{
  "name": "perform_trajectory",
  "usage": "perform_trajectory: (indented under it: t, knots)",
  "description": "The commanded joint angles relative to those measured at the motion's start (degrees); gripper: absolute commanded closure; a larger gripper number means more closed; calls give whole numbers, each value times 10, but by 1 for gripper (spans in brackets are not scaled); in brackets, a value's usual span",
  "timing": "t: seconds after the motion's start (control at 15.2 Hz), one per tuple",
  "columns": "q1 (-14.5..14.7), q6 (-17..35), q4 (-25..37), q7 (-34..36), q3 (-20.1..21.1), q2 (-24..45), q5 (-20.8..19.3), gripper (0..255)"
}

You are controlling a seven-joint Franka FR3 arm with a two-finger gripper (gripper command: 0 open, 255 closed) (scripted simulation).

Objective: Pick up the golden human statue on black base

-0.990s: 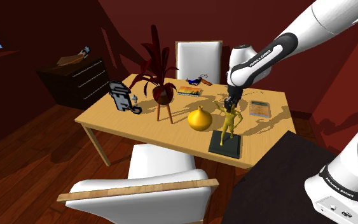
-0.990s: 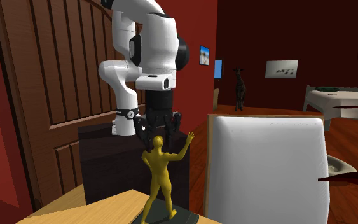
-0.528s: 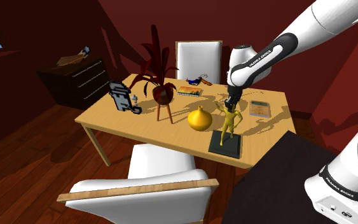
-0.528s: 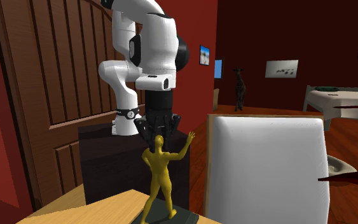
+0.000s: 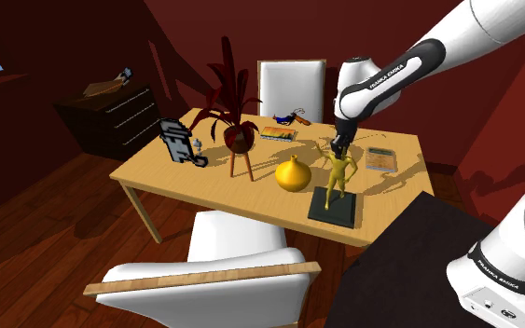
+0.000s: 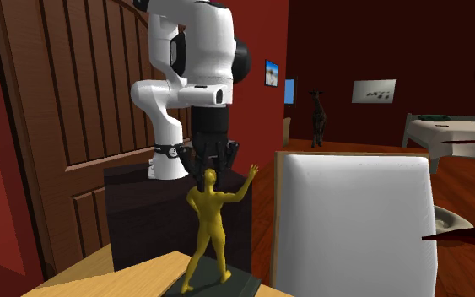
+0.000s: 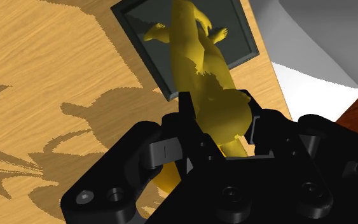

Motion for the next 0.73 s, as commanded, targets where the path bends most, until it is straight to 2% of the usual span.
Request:
perform_trajectory:
  t: [0.0, 0.53, 0.66]
  knots:
    - [2, -15, 3, 3, 1, -13, -1, 255]
    - [2, -77, 24, 3, 1, -54, -4, 255]
    - [2, -78, 24, 3, 1, -54, -4, 255]
